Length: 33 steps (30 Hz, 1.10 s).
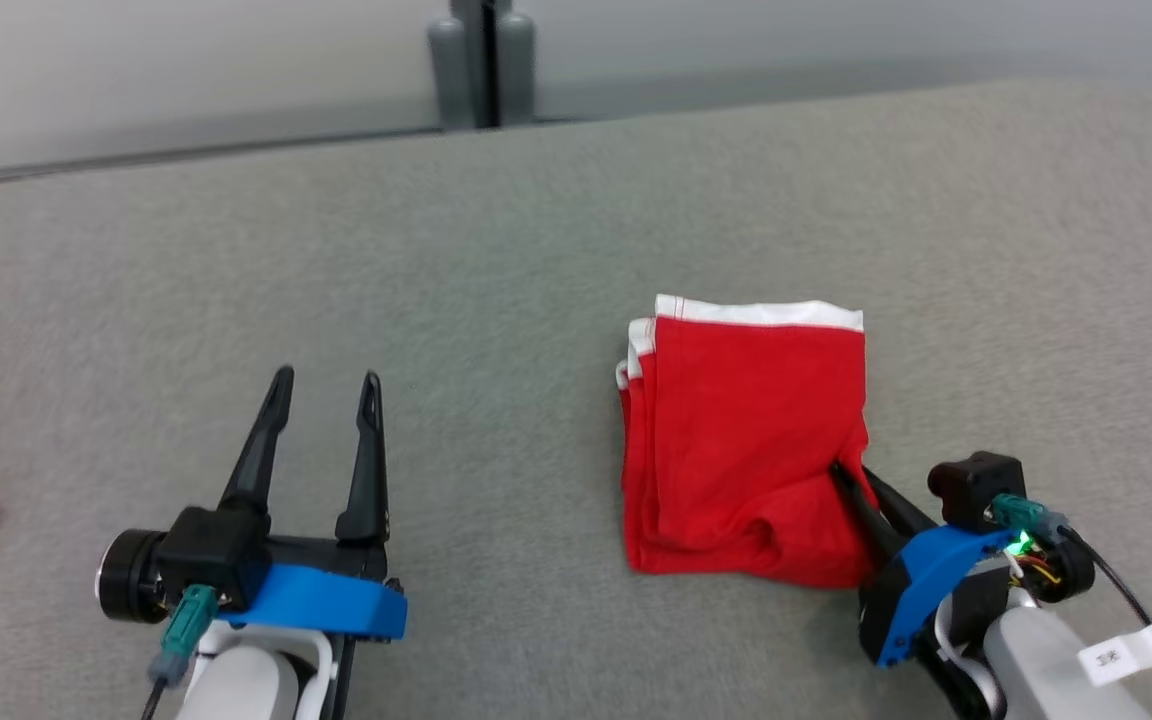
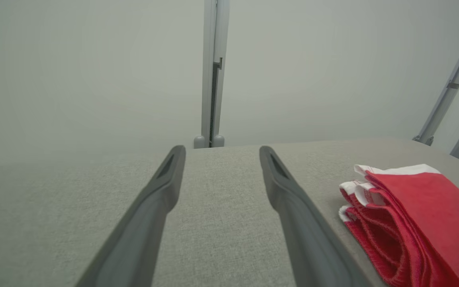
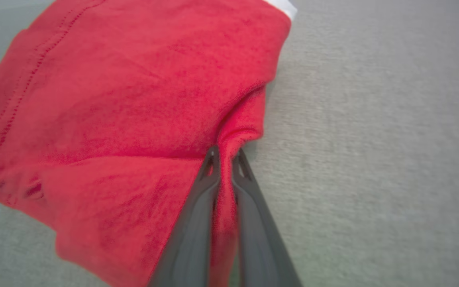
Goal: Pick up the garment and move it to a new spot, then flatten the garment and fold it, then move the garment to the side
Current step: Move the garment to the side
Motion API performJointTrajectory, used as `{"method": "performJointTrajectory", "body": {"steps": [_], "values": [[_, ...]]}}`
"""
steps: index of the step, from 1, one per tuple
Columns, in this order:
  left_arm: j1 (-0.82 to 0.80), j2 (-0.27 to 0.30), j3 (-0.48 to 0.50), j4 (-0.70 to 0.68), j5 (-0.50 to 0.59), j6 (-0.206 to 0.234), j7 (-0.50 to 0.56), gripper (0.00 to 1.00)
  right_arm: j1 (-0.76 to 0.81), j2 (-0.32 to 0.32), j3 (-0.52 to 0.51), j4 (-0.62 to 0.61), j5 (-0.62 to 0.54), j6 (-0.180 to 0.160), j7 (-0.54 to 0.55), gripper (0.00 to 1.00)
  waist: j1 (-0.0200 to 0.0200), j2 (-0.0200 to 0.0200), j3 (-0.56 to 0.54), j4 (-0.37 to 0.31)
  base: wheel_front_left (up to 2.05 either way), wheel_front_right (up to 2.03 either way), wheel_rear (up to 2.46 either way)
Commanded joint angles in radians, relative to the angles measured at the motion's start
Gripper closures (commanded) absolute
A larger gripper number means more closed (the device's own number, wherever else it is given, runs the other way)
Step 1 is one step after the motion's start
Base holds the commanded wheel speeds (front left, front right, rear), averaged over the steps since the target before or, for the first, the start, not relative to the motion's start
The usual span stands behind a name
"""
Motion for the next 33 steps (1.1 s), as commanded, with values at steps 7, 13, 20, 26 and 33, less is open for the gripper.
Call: {"method": "performJointTrajectory", "body": {"steps": [7, 13, 20, 26, 33], "values": [[-0.051, 0.040, -0.012, -0.035, 0.031, -0.017, 0.011, 0.00, -0.094, -0.068, -0.001, 0.034, 0.045, 0.000, -0.025, 1.00, 0.0001, -0.0002, 0.033, -0.164, 0.00, 0.00, 0.00], [-0.120, 0.056, -0.032, -0.063, 0.048, -0.034, 0.035, 0.00, -0.232, -0.120, -0.025, 0.132, 0.063, 0.000, -0.059, 1.00, 0.0001, -0.0002, 0.110, -0.184, 0.00, 0.00, 0.00], [-0.190, 0.067, -0.054, -0.089, 0.067, -0.052, 0.049, 0.00, -0.398, -0.187, -0.116, 0.288, 0.025, 0.000, -0.109, 1.00, 0.0001, -0.0002, 0.207, -0.151, 0.00, 0.00, 0.00], [-0.228, 0.074, -0.070, -0.091, 0.079, -0.061, 0.052, 0.00, -0.492, -0.215, -0.187, 0.397, -0.040, 0.000, -0.143, 1.00, 0.0001, -0.0002, 0.257, -0.136, 0.00, 0.00, 0.00], [-0.252, 0.076, -0.079, -0.080, 0.076, -0.067, 0.044, 0.00, -0.548, -0.220, -0.274, 0.489, -0.136, 0.000, -0.194, 0.75, 0.0001, -0.0002, 0.271, -0.124, 0.00, 0.00, 0.00]]}}
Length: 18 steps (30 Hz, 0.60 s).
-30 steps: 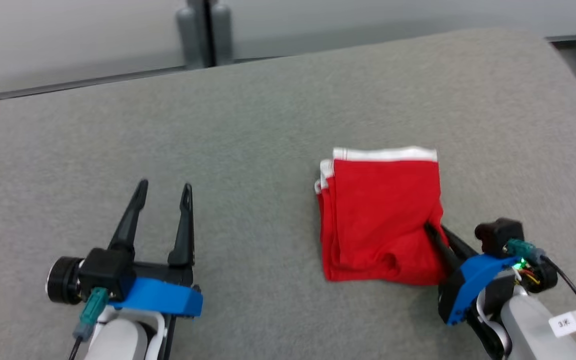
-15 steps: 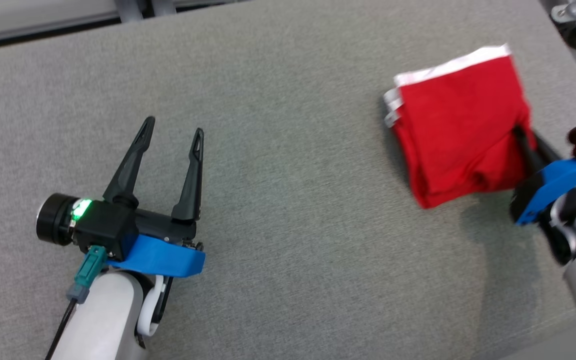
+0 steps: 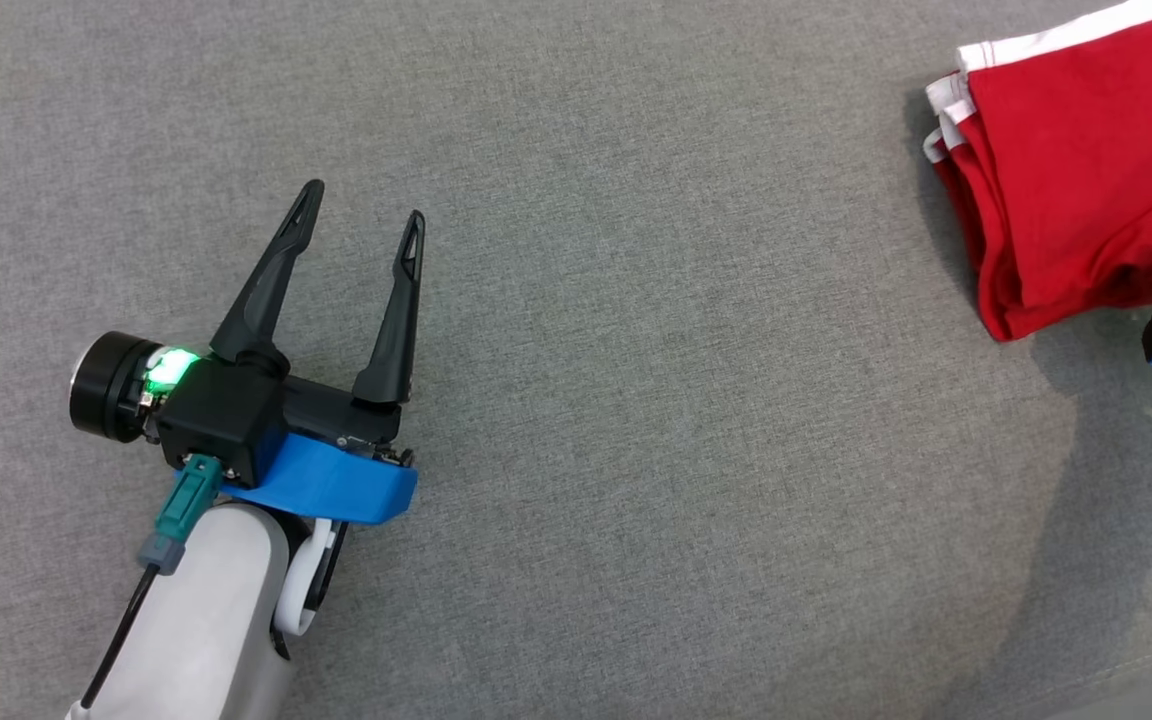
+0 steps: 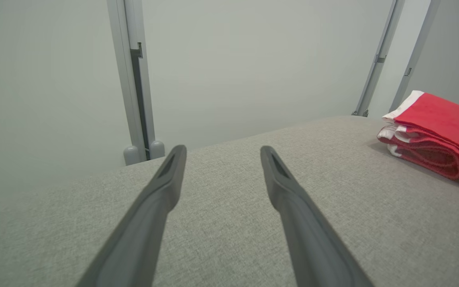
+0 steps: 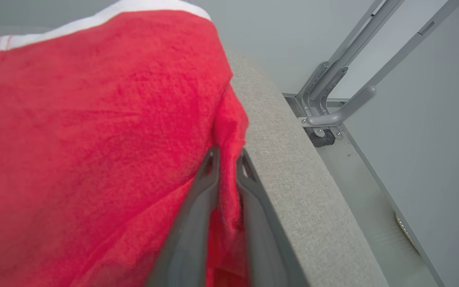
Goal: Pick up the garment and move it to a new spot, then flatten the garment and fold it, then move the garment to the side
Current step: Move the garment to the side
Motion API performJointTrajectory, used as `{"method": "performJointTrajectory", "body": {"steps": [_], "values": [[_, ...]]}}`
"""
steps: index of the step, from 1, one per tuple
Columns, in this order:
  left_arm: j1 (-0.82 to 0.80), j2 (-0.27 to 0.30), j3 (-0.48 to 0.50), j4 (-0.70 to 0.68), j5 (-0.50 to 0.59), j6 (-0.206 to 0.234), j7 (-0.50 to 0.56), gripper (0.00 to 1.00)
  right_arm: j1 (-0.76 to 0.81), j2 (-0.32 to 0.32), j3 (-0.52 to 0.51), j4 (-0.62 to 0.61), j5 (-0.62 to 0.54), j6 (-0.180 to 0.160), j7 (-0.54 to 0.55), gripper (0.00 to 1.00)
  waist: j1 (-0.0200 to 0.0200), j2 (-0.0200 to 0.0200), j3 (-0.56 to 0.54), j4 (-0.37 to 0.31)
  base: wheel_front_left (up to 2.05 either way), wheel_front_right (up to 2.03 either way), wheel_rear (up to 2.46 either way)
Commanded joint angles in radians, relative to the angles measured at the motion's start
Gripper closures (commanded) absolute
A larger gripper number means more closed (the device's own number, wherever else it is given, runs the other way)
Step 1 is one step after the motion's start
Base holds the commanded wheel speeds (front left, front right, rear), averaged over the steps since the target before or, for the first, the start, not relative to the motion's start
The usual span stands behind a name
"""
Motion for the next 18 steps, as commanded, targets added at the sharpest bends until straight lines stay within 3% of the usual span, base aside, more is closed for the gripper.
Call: {"method": "performJointTrajectory", "body": {"steps": [1, 2, 4, 5, 12, 18], "values": [[-0.016, 0.004, -0.001, 0.004, -0.002, 0.000, -0.008, 0.00, -0.023, 0.006, -0.022, 0.014, -0.025, 0.000, -0.019, 0.76, -0.0002, -0.0001, -0.001, 0.003, 0.00, 0.00, 0.00], [-0.016, 0.004, -0.001, 0.005, -0.003, 0.001, -0.009, 0.00, -0.027, 0.009, -0.031, 0.015, -0.042, 0.000, -0.025, 0.73, -0.0002, -0.0001, -0.001, 0.004, 0.00, 0.00, 0.00], [-0.017, 0.004, -0.001, 0.008, -0.005, 0.004, -0.009, 0.00, -0.034, 0.015, -0.057, 0.022, -0.069, 0.000, -0.035, 0.42, -0.0002, -0.0001, -0.003, 0.006, 0.00, 0.00, 0.00], [-0.016, 0.003, -0.001, 0.009, -0.006, 0.004, -0.011, 0.00, -0.033, 0.023, -0.067, 0.023, -0.086, 0.000, -0.040, 0.00, -0.0002, -0.0001, -0.005, 0.007, 0.00, 0.00, 0.00], [0.021, -0.006, -0.002, 0.031, -0.017, 0.017, -0.022, 0.00, 0.033, 0.064, -0.184, -0.032, -0.192, 0.000, -0.051, 0.00, -0.0002, -0.0001, -0.062, 0.015, 0.00, 0.00, 0.00], [0.082, -0.014, 0.016, 0.064, -0.044, 0.040, -0.033, 0.00, 0.187, 0.155, -0.220, -0.234, -0.204, 0.000, -0.051, 0.00, -0.0002, -0.0001, -0.153, 0.025, 0.00, 0.00, 0.00]]}}
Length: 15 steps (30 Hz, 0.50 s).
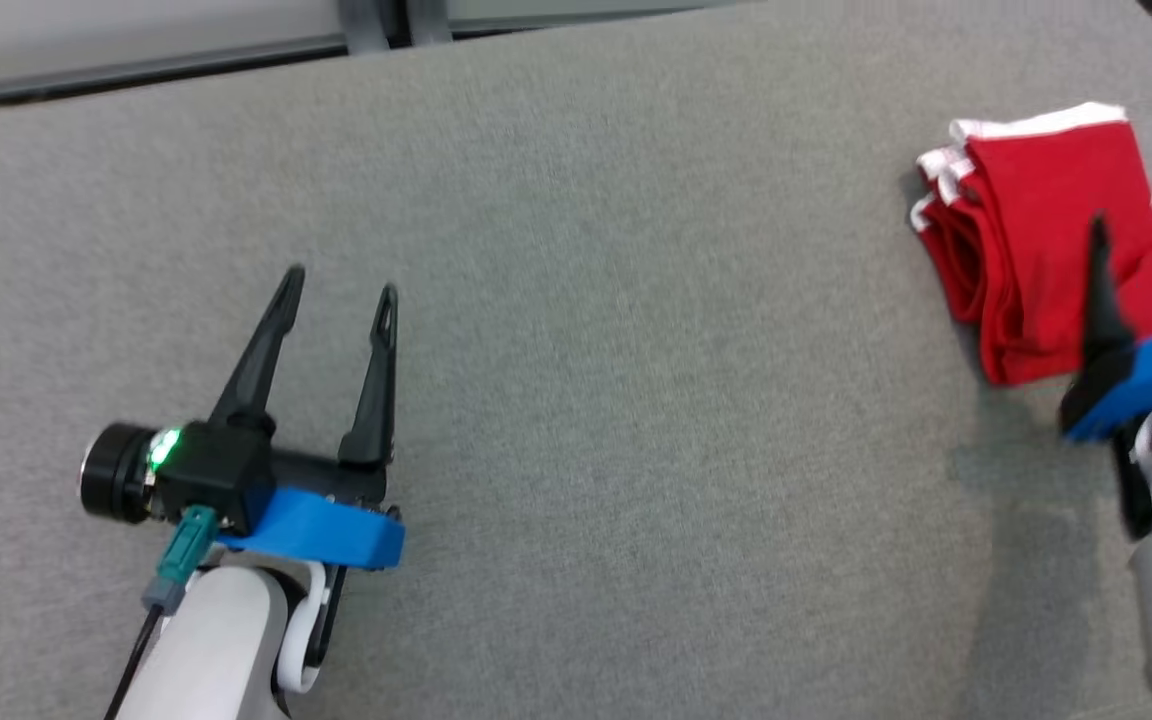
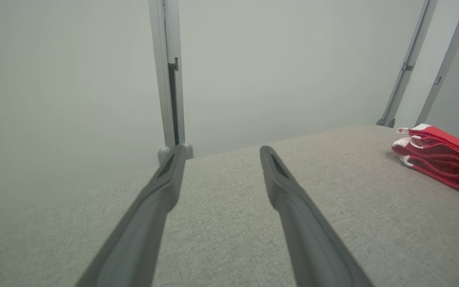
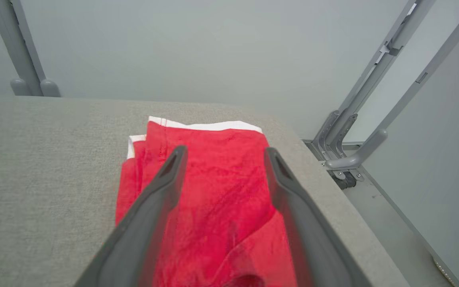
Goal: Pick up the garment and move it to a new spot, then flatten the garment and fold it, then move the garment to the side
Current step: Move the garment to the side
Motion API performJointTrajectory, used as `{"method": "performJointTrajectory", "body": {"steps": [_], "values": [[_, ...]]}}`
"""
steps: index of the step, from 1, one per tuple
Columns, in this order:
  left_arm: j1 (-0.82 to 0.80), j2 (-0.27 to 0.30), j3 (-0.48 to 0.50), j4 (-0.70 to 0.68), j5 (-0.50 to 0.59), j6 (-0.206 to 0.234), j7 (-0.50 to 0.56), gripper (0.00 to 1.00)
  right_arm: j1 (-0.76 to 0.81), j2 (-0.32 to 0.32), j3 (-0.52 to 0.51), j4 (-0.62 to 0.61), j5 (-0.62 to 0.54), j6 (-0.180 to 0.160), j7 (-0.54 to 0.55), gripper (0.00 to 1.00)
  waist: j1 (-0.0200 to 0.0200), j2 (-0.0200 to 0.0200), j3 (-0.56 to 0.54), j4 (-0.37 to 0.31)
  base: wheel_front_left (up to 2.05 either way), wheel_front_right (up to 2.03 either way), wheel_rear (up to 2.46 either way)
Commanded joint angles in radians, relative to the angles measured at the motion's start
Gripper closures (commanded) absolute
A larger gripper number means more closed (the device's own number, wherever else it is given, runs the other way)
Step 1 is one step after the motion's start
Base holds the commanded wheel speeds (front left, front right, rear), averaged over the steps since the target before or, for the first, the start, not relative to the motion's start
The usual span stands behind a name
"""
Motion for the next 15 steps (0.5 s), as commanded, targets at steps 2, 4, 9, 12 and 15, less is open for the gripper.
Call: {"method": "performJointTrajectory", "body": {"steps": [2, 4, 9, 12, 15], "values": [[0.045, -0.007, 0.015, 0.016, -0.019, 0.017, -0.008, 0.00, 0.099, 0.044, 0.017, -0.080, 0.007, 0.000, -0.002, 0.00, 0.0001, 0.0000, -0.063, -0.010, 0.00, 0.00, 0.00], [0.074, -0.012, 0.026, 0.023, -0.030, 0.030, -0.011, 0.00, 0.175, 0.082, 0.032, -0.155, 0.017, 0.000, -0.002, 0.00, 0.0001, 0.0000, -0.098, -0.001, 0.00, 0.00, 0.00], [0.134, -0.025, 0.037, 0.044, -0.053, 0.049, -0.016, 0.00, 0.340, 0.147, 0.082, -0.308, 0.048, 0.000, 0.002, 0.00, 0.0001, 0.0000, -0.175, 0.046, 0.00, 0.00, 0.00], [0.171, -0.034, 0.047, 0.060, -0.067, 0.060, -0.017, 0.00, 0.424, 0.171, 0.119, -0.389, 0.074, 0.000, 0.018, 0.00, 0.0001, 0.0000, -0.220, 0.081, 0.00, 0.00, 0.00], [0.206, -0.036, 0.059, 0.068, -0.078, 0.074, -0.020, 0.00, 0.492, 0.184, 0.139, -0.463, 0.095, 0.000, 0.043, 0.00, 0.0001, 0.0000, -0.254, 0.117, 0.00, 0.00, 0.00]]}}
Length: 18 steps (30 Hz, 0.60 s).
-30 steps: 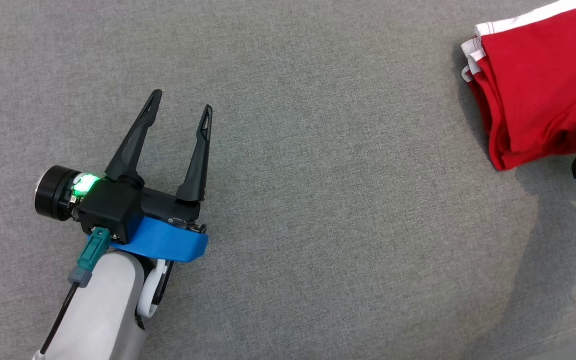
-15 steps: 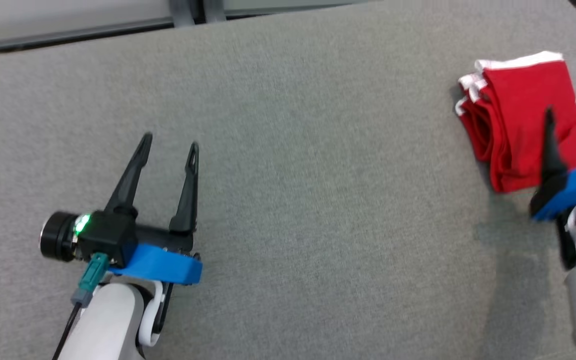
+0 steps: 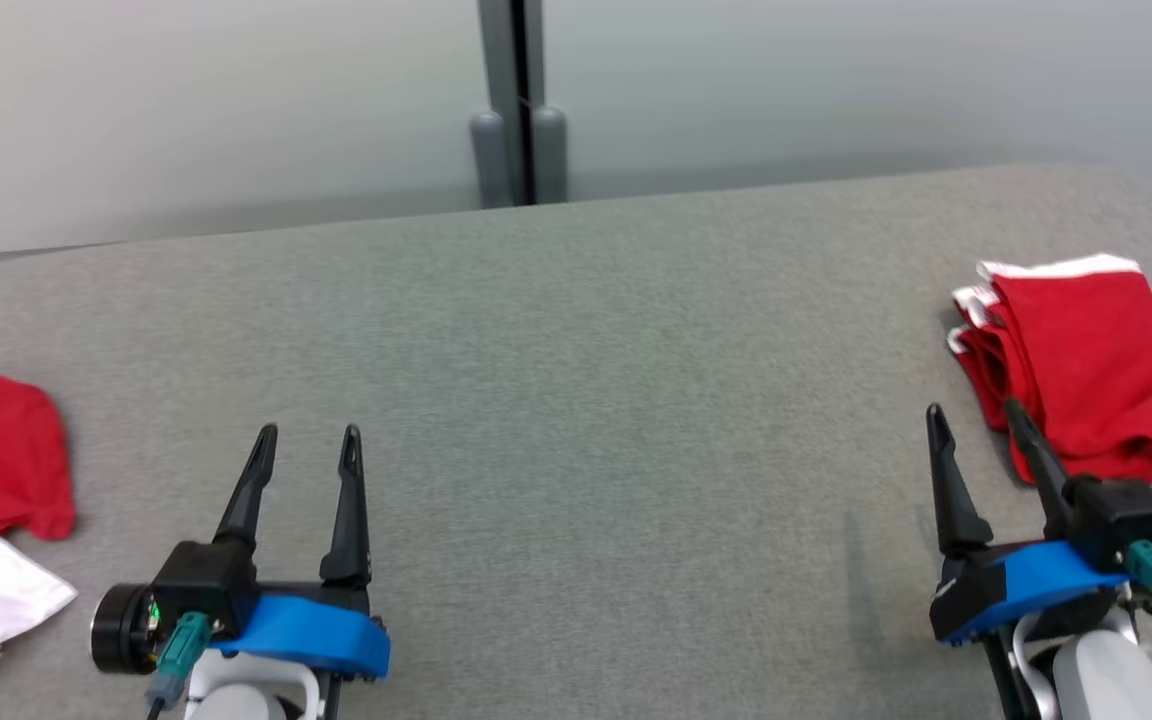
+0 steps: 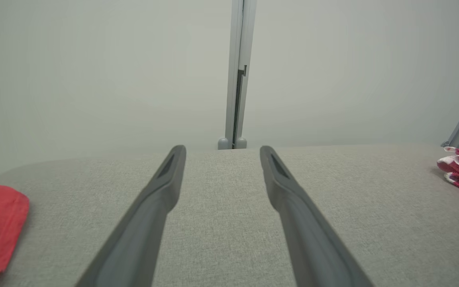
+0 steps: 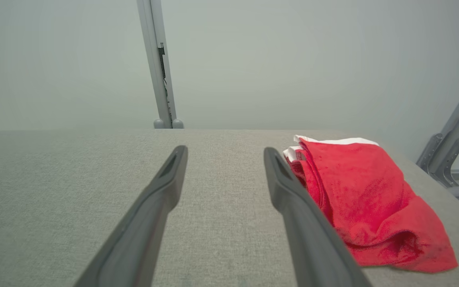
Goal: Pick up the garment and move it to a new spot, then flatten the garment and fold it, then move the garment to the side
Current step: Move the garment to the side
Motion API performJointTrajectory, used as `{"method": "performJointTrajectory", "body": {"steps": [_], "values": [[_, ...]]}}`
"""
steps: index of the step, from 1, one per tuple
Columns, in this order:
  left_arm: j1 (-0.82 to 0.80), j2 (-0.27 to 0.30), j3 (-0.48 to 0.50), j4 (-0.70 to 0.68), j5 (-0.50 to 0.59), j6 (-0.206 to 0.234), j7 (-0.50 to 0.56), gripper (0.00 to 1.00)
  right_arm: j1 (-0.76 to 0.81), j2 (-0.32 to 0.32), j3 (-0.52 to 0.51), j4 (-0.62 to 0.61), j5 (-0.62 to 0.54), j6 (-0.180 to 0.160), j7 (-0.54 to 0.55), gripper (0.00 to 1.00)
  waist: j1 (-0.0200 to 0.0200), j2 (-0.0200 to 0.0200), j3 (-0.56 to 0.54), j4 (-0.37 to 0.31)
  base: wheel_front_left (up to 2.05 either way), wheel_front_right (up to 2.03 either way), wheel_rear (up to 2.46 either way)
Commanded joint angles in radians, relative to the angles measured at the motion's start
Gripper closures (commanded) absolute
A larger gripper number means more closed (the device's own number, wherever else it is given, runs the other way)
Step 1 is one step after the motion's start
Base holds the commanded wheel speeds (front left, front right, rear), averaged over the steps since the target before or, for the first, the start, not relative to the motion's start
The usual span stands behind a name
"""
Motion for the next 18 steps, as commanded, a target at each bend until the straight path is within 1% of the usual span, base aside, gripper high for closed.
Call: {"method": "performJointTrajectory", "body": {"steps": [1, 5, 9, 14, 18], "values": [[0.020, 0.001, 0.010, 0.003, -0.007, 0.008, -0.004, 0.00, 0.039, 0.005, 0.006, -0.032, 0.014, 0.000, 0.016, 0.00, 0.0003, 0.0001, -0.012, 0.017, 0.00, 0.00, 0.00], [0.057, 0.012, 0.023, 0.014, -0.013, 0.018, -0.006, 0.00, 0.108, 0.015, 0.015, -0.106, 0.033, 0.000, 0.048, 0.00, 0.0003, 0.0001, -0.043, 0.055, 0.00, 0.00, 0.00], [0.096, 0.018, 0.030, 0.024, -0.016, 0.023, -0.007, 0.00, 0.177, 0.020, 0.012, -0.165, 0.050, 0.000, 0.077, 0.00, 0.0003, 0.0001, -0.080, 0.074, 0.00, 0.00, 0.00], [0.146, 0.018, 0.024, 0.033, -0.022, 0.025, -0.008, 0.00, 0.268, 0.023, 0.009, -0.249, 0.057, 0.000, 0.124, 0.00, 0.0003, 0.0001, -0.124, 0.075, 0.00, 0.00, 0.00], [0.171, 0.019, 0.015, 0.036, -0.024, 0.025, -0.008, 0.00, 0.320, 0.024, 0.009, -0.308, 0.069, 0.000, 0.153, 0.00, 0.0003, 0.0001, -0.138, 0.068, 0.00, 0.00, 0.00]]}}
